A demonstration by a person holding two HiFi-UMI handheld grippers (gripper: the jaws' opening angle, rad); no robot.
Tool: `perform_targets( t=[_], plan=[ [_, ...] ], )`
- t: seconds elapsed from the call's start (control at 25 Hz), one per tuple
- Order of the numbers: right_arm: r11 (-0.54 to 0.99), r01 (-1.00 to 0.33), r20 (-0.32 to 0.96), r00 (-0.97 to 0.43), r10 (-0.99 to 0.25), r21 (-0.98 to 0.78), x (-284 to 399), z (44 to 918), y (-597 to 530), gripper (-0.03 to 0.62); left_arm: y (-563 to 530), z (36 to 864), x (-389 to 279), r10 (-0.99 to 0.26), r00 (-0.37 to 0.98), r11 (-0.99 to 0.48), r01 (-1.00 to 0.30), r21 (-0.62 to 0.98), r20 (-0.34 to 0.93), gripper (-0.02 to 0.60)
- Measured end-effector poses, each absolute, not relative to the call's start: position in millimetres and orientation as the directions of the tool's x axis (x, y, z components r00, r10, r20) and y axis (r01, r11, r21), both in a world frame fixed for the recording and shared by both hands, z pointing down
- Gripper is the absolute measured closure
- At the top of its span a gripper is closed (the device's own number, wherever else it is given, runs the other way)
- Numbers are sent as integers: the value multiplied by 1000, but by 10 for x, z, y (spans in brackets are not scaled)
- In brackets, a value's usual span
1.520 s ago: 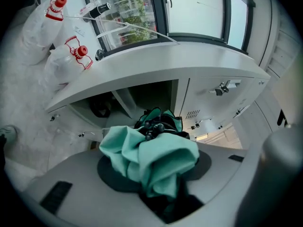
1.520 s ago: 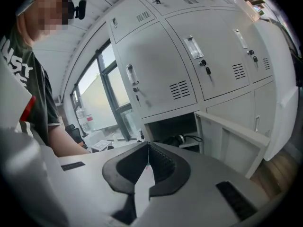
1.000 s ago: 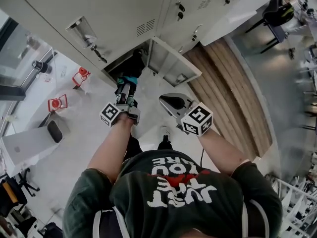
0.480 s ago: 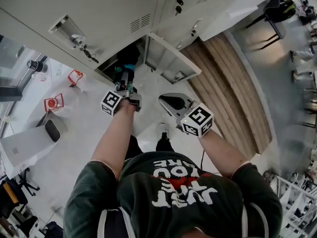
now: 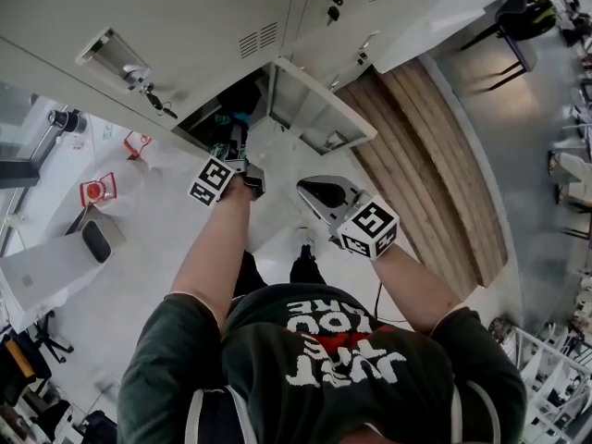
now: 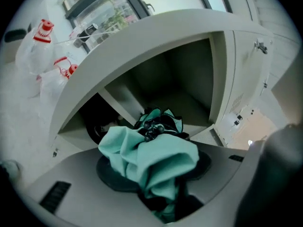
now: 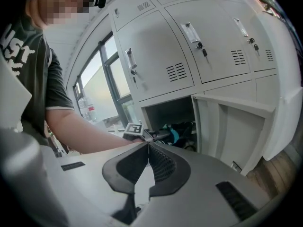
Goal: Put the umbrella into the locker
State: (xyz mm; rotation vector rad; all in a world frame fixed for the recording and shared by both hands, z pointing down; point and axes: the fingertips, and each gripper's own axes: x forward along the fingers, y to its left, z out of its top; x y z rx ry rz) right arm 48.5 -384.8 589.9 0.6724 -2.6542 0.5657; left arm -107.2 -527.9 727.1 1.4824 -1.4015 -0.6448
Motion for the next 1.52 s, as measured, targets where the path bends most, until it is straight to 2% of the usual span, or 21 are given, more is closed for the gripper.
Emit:
perform_targets(
  t=[0.28,0.64,0.8,0.92,1.52],
  plan=[
    [815,-503,424,-830,-362,-288,482,5947,-3822,559,-5342,7234,-963,-913,253,25,-749,662,320,377],
    [824,-492,438,-830,-346,-282,465,6016,-3817,559,-5403,7247,-843,-871,241,-107,-943,314,427,377],
    [827,-487,440,-832,-339,-283,449,6036,-3818,559,-5453,7245,-816,-858,214,-167,-976,140,468,376],
    [830,-482,441,-833,-334,-282,435,6044,-3826,559,-5504,7266,-808,-849,199,-192,-979,65,490,374],
    [829,-482,450,-830,-329,-283,434,6121,-3866,559,-5971,7426,-913,-840,127,-130,-991,31,528,362]
  ],
)
